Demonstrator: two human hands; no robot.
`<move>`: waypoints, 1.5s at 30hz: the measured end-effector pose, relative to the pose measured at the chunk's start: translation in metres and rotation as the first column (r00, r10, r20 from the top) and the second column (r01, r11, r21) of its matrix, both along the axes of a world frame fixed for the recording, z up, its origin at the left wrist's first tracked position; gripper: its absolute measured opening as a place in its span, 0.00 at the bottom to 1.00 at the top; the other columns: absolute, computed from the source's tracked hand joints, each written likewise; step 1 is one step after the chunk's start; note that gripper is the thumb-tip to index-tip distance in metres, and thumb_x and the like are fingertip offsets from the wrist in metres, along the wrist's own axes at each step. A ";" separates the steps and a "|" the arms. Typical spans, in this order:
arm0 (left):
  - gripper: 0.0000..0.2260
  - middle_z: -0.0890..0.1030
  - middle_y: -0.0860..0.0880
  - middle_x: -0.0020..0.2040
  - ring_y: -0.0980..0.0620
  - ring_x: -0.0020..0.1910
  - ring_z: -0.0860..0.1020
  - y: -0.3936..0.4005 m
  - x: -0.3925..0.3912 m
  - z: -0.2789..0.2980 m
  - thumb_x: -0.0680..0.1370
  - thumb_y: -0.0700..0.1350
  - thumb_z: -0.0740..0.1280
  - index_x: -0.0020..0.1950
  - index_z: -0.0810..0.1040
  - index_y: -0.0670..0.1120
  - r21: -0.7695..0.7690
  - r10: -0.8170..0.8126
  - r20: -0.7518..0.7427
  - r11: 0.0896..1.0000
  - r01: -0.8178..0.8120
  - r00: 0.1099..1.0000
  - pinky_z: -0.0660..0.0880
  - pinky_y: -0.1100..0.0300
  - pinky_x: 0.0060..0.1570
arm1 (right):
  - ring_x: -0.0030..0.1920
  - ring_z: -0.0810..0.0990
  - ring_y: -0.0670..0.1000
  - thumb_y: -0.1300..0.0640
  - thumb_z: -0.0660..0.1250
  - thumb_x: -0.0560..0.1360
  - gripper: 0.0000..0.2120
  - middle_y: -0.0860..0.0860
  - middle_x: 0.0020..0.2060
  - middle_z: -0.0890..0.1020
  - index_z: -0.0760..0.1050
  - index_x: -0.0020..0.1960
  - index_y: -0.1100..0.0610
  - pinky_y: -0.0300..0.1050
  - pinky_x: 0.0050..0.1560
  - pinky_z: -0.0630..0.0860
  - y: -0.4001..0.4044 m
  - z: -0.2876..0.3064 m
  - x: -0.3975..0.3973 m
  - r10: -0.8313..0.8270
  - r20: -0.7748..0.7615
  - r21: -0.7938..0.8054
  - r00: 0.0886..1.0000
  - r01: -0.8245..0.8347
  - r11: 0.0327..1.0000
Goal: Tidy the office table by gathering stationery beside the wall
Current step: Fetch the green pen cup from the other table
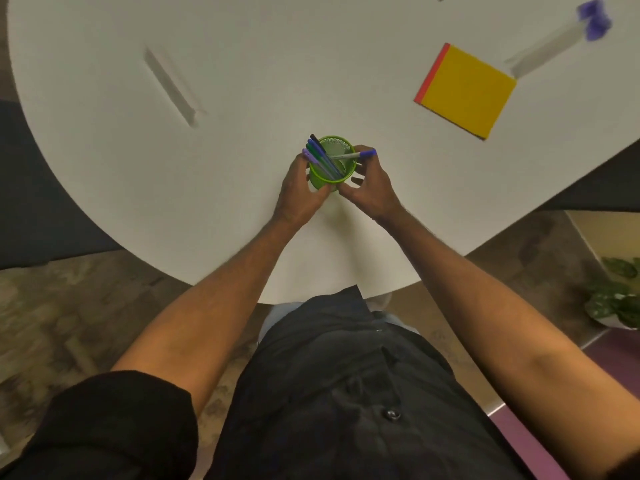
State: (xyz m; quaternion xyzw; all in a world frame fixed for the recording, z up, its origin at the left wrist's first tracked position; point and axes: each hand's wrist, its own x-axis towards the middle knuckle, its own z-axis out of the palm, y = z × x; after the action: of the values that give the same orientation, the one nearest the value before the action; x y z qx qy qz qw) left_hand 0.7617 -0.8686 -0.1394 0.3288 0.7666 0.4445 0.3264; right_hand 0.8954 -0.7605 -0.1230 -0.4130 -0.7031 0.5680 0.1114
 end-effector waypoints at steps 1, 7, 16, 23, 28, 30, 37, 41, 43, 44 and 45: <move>0.33 0.76 0.48 0.68 0.51 0.66 0.75 0.009 0.016 0.002 0.72 0.48 0.78 0.73 0.68 0.45 0.006 -0.007 -0.006 1.000 0.007 1.000 0.77 0.50 0.65 | 0.64 0.78 0.42 0.49 0.77 0.69 0.33 0.42 0.63 0.77 0.65 0.68 0.48 0.44 0.61 0.78 0.008 0.001 0.017 -0.010 -0.018 0.002 1.000 0.010 1.000; 0.32 0.76 0.47 0.68 0.53 0.66 0.75 0.068 0.112 0.008 0.72 0.47 0.78 0.73 0.69 0.44 0.059 -0.009 -0.018 0.998 0.010 1.000 0.78 0.54 0.64 | 0.64 0.77 0.41 0.49 0.79 0.69 0.35 0.43 0.64 0.76 0.64 0.69 0.50 0.40 0.59 0.79 0.059 0.012 0.110 -0.058 -0.075 0.024 0.995 0.060 0.998; 0.32 0.75 0.49 0.68 0.52 0.67 0.75 0.172 0.206 0.041 0.73 0.50 0.77 0.73 0.68 0.46 0.124 -0.057 -0.055 0.990 0.064 0.997 0.78 0.49 0.64 | 0.65 0.76 0.40 0.49 0.79 0.71 0.34 0.41 0.64 0.76 0.65 0.71 0.49 0.39 0.60 0.80 0.152 0.049 0.206 -0.129 -0.149 0.063 0.980 0.140 0.988; 0.33 0.75 0.49 0.69 0.50 0.68 0.74 0.246 0.216 0.045 0.73 0.50 0.77 0.75 0.67 0.47 0.128 -0.083 -0.082 0.987 0.093 0.993 0.78 0.46 0.64 | 0.65 0.76 0.39 0.51 0.77 0.72 0.34 0.45 0.66 0.75 0.63 0.72 0.49 0.48 0.65 0.79 0.215 0.050 0.217 -0.179 -0.186 0.058 0.966 0.193 0.979; 0.32 0.76 0.50 0.68 0.50 0.66 0.76 0.299 0.215 0.041 0.73 0.52 0.77 0.73 0.69 0.48 0.138 -0.104 -0.067 0.984 0.113 0.992 0.78 0.46 0.62 | 0.65 0.76 0.39 0.53 0.78 0.72 0.35 0.43 0.66 0.75 0.64 0.73 0.50 0.47 0.64 0.80 0.266 0.051 0.221 -0.200 -0.187 0.042 0.962 0.212 0.976; 0.32 0.76 0.51 0.67 0.50 0.65 0.76 0.324 0.215 0.043 0.72 0.53 0.77 0.72 0.70 0.49 0.138 -0.119 -0.040 0.983 0.123 0.992 0.79 0.45 0.61 | 0.66 0.76 0.43 0.55 0.78 0.72 0.34 0.47 0.67 0.76 0.65 0.73 0.52 0.49 0.64 0.80 0.289 0.054 0.222 -0.224 -0.179 0.022 0.958 0.231 0.973; 0.29 0.78 0.55 0.61 0.56 0.61 0.78 0.423 0.213 0.050 0.69 0.60 0.77 0.67 0.72 0.57 0.190 -0.156 0.011 0.970 0.151 0.988 0.81 0.49 0.57 | 0.65 0.77 0.43 0.56 0.78 0.70 0.32 0.45 0.64 0.78 0.67 0.70 0.50 0.41 0.55 0.81 0.381 0.065 0.227 -0.301 -0.148 0.029 0.942 0.308 0.951; 0.25 0.76 0.66 0.56 0.63 0.59 0.77 0.466 0.211 0.048 0.67 0.61 0.77 0.61 0.71 0.69 0.225 -0.146 0.035 0.965 0.135 0.989 0.81 0.59 0.55 | 0.64 0.77 0.43 0.58 0.78 0.71 0.30 0.44 0.64 0.78 0.68 0.69 0.49 0.32 0.51 0.78 0.421 0.066 0.224 -0.315 -0.137 0.051 0.939 0.324 0.945; 0.26 0.76 0.65 0.55 0.62 0.59 0.77 0.486 0.208 0.048 0.67 0.59 0.77 0.61 0.70 0.68 0.237 -0.159 0.041 0.961 0.145 0.986 0.81 0.57 0.57 | 0.65 0.77 0.44 0.59 0.77 0.72 0.30 0.45 0.64 0.78 0.68 0.69 0.50 0.33 0.51 0.79 0.440 0.066 0.221 -0.320 -0.147 0.056 0.936 0.330 0.942; 0.27 0.76 0.63 0.55 0.61 0.58 0.77 0.497 0.206 0.047 0.66 0.59 0.76 0.63 0.71 0.66 0.238 -0.165 0.045 0.960 0.149 0.985 0.81 0.56 0.57 | 0.64 0.77 0.43 0.59 0.77 0.71 0.30 0.44 0.64 0.78 0.69 0.69 0.50 0.33 0.51 0.79 0.450 0.066 0.219 -0.314 -0.147 0.053 0.938 0.324 0.944; 0.28 0.76 0.62 0.56 0.60 0.58 0.77 0.507 0.203 0.046 0.66 0.59 0.75 0.65 0.72 0.62 0.236 -0.166 0.048 0.960 0.151 0.985 0.80 0.55 0.58 | 0.63 0.78 0.41 0.58 0.76 0.71 0.30 0.41 0.63 0.79 0.69 0.69 0.49 0.34 0.51 0.79 0.460 0.067 0.216 -0.305 -0.146 0.049 0.941 0.315 0.948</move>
State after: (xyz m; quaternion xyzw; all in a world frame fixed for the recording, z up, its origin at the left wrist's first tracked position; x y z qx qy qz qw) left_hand 0.9646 -0.3619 -0.0930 0.4099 0.6694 0.5140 0.3460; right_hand 1.1110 -0.3006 -0.0562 -0.4744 -0.6399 0.5446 0.2624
